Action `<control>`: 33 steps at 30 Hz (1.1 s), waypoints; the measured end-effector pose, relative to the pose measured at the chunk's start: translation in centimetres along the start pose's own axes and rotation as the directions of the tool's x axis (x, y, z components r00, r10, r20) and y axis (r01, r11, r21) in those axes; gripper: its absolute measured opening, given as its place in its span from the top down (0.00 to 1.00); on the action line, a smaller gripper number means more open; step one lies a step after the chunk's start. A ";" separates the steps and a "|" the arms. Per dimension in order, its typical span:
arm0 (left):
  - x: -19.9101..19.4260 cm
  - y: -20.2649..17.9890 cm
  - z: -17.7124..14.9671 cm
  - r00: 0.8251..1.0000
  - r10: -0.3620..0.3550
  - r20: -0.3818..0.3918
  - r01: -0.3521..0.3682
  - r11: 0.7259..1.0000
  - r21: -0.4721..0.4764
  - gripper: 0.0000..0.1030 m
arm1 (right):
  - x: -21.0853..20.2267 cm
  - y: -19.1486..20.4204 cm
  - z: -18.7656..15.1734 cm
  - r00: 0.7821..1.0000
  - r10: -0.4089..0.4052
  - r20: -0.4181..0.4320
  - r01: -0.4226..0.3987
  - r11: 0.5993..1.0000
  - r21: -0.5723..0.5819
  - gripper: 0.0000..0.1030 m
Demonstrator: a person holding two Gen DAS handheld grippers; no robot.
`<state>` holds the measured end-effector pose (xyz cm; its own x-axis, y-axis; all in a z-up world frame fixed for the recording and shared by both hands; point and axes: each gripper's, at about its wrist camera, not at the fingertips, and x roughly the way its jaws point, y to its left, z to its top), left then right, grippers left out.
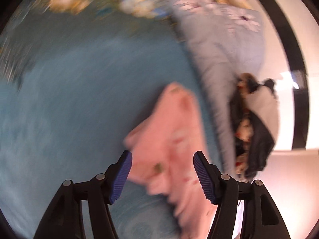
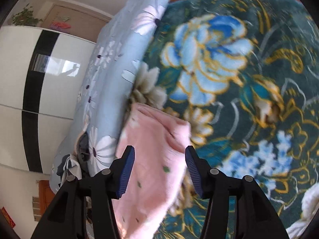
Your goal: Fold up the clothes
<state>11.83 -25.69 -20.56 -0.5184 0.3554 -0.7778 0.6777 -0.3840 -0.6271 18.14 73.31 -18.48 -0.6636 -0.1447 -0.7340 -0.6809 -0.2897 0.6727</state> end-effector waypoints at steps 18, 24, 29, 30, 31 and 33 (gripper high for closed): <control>5.6 -0.8 -0.9 0.996 -0.036 0.087 0.041 0.997 -0.059 0.33 | 6.8 0.2 0.1 1.000 0.001 -0.006 -0.001 1.000 0.031 0.47; 5.3 -1.6 -0.2 0.992 0.001 0.130 0.006 0.999 -0.052 0.55 | 7.4 1.6 0.3 1.000 -0.021 0.000 0.021 1.000 0.010 0.69; 5.0 -3.4 0.7 0.989 0.062 0.135 -0.058 0.998 -0.029 0.77 | 7.4 3.1 0.0 0.999 -0.033 -0.008 0.033 0.999 0.030 0.83; 4.5 -4.0 0.9 0.989 0.057 0.135 -0.057 0.998 -0.006 0.78 | 7.0 3.6 0.0 1.000 -0.015 -0.003 0.016 0.999 0.037 0.84; 4.0 -5.0 1.2 0.990 0.044 0.138 -0.047 0.999 0.025 0.80 | 6.6 4.2 0.0 1.000 0.002 0.001 -0.002 0.999 0.033 0.86; 2.5 -7.5 1.7 0.989 -0.006 0.145 -0.009 0.995 0.101 0.81 | 5.5 5.9 0.3 0.999 0.035 0.004 -0.035 0.999 0.004 0.87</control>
<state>4.56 -23.32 -17.85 -0.5923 0.2303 -0.7721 0.6261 -0.4716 -0.6210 10.37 71.05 -18.50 -0.6884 -0.1515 -0.7094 -0.6582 -0.2805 0.6986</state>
